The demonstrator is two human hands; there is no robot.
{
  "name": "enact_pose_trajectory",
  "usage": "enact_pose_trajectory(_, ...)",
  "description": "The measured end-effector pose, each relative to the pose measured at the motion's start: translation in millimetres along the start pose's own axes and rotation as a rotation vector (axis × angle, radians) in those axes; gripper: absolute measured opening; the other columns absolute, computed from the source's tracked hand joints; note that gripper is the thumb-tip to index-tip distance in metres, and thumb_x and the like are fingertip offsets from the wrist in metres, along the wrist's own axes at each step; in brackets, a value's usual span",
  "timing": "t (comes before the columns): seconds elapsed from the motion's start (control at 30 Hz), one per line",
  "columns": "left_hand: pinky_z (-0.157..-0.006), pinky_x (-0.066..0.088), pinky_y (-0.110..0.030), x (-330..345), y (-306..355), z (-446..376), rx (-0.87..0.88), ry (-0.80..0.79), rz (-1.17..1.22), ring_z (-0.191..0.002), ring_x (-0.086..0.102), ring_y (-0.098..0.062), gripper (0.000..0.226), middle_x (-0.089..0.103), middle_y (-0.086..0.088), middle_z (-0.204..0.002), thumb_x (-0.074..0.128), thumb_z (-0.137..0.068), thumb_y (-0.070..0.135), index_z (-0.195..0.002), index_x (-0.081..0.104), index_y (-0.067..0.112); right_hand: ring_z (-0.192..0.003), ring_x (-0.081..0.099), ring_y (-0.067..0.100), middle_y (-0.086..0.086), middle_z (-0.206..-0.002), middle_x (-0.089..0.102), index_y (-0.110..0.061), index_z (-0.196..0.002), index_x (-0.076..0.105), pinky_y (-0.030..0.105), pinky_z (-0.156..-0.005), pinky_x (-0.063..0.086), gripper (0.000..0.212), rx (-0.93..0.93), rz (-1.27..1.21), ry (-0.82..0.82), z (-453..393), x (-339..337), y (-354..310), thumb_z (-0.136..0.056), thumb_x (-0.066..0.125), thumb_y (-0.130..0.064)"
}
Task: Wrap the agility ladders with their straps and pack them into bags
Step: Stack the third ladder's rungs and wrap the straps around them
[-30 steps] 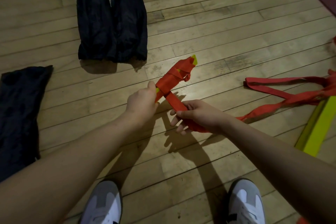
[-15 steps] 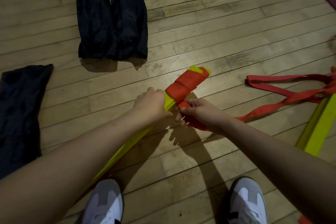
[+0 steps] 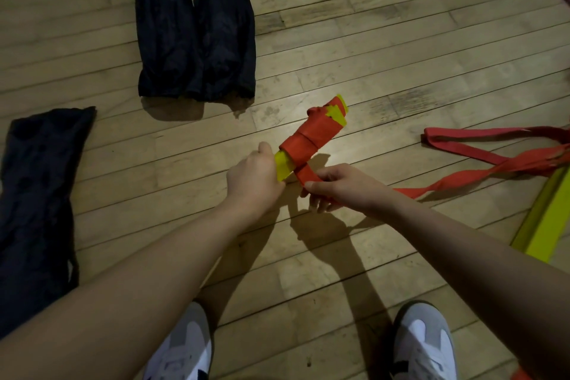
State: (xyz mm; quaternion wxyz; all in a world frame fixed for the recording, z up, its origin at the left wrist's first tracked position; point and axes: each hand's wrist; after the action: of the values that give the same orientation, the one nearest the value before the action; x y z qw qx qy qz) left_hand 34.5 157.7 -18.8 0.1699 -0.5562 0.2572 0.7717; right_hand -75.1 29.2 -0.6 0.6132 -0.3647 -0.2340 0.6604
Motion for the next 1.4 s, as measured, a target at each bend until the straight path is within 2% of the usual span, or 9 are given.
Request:
enact_pose_trajectory(0.17, -0.068, 0.053, -0.035, 3, -4, -2, 0.066, 0.025, -0.035, -0.08, 0.063, -0.025, 0.046, 0.063, -0.004, -0.094, 0.068, -0.085, 0.029, -0.117, 0.037, 0.019, -0.062, 0.057, 0.017, 0.006, -0.073, 0.06, -0.009, -0.106, 0.059, 0.028, -0.06, 0.045, 0.018, 0.053, -0.121, -0.058, 6, 5, 6, -0.101, 0.046, -0.02)
enact_pose_trajectory(0.3, -0.074, 0.046, -0.036, 2, -4, 0, 0.069, -0.005, -0.036, -0.089, 0.063, -0.028, 0.05, 0.064, -0.006, -0.099, 0.067, -0.086, 0.037, -0.118, 0.034, 0.017, -0.058, 0.051, 0.014, 0.005, -0.073, 0.056, -0.009, -0.105, 0.055, 0.024, -0.052, 0.04, 0.013, 0.003, -0.199, -0.043, 2, 20, 4, -0.101, 0.044, -0.015)
enact_pose_trajectory(0.47, -0.094, 0.037, -0.042, -3, 4, 3, 0.086, -0.315, -0.075, -0.111, 0.051, -0.032, 0.049, 0.05, -0.014, -0.123, 0.052, -0.091, 0.03, -0.131, 0.031, 0.013, -0.057, 0.048, 0.014, 0.004, -0.071, 0.056, -0.007, -0.094, 0.053, 0.024, -0.052, 0.04, 0.011, 0.0, -0.252, 0.068, -5, 22, 5, -0.1, 0.044, -0.01)
enact_pose_trajectory(0.6, -0.09, 0.04, -0.037, -12, 3, 1, 0.205, -0.541, -0.184, -0.115, 0.049, -0.034, 0.045, 0.041, -0.015, -0.126, 0.051, -0.092, 0.024, -0.133, 0.037, 0.01, -0.053, 0.048, 0.014, 0.003, -0.065, 0.056, -0.009, -0.078, 0.053, 0.023, -0.05, 0.04, 0.021, 0.031, -0.237, 0.121, -2, 25, 14, -0.098, 0.047, -0.007)
enact_pose_trajectory(0.8, -0.075, 0.043, -0.033, -10, -13, 1, 0.291, -0.317, -0.152, -0.101, 0.05, -0.022, 0.059, 0.041, -0.002, -0.101, 0.068, -0.075, 0.061, -0.111, 0.052, 0.017, -0.051, 0.054, 0.014, 0.006, -0.063, 0.061, -0.006, -0.077, 0.057, 0.02, -0.047, 0.045, 0.024, 0.071, -0.351, 0.11, -3, 23, 20, -0.098, 0.047, -0.006)
enact_pose_trajectory(0.93, -0.081, 0.045, -0.034, 5, -20, 4, 0.213, -0.155, -0.035, -0.108, 0.046, -0.022, 0.061, 0.038, -0.004, -0.115, 0.07, -0.076, 0.053, -0.117, 0.044, 0.017, -0.06, 0.061, 0.017, 0.008, -0.071, 0.067, -0.007, -0.088, 0.056, 0.026, -0.055, 0.05, 0.017, 0.172, -0.279, -0.028, -2, 12, 13, -0.1, 0.047, -0.015)
enact_pose_trajectory(1.1, -0.074, 0.05, -0.035, 7, -21, -2, 0.062, -0.184, 0.226, -0.089, 0.053, -0.019, 0.044, 0.048, 0.0, -0.101, 0.074, -0.075, 0.032, -0.106, 0.046, 0.019, -0.063, 0.059, 0.017, 0.006, -0.074, 0.063, -0.004, -0.1, 0.056, 0.031, -0.062, 0.048, 0.009, 0.253, -0.217, -0.085, 1, 9, 10, -0.098, 0.048, -0.009)
enact_pose_trajectory(1.27, -0.064, 0.05, -0.033, 5, -19, -4, -0.033, -0.109, 0.149, -0.079, 0.056, -0.021, 0.044, 0.056, 0.0, -0.094, 0.07, -0.082, 0.027, -0.112, 0.039, 0.021, -0.064, 0.062, 0.015, 0.006, -0.079, 0.067, 0.001, -0.114, 0.053, 0.025, -0.059, 0.051, 0.019, 0.226, -0.215, -0.063, 2, 13, 14, -0.101, 0.041, -0.007)
enact_pose_trajectory(1.4, -0.075, 0.054, -0.038, 10, -11, 2, -0.032, -0.093, 0.111, -0.088, 0.062, -0.025, 0.049, 0.059, -0.002, -0.102, 0.066, -0.088, 0.034, -0.12, 0.032, 0.019, -0.069, 0.064, 0.019, 0.011, -0.087, 0.069, 0.0, -0.112, 0.051, 0.026, -0.062, 0.054, 0.02, 0.187, -0.249, -0.069, 0, 16, 9, -0.104, 0.037, -0.011)
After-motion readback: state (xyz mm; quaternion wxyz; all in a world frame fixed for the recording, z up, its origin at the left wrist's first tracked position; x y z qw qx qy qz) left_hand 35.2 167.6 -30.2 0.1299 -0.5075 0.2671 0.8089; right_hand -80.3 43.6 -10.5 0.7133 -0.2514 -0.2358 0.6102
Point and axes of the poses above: each hand's wrist, its own z-axis away from the middle knuckle, its own x-axis out of the palm, y = z × x
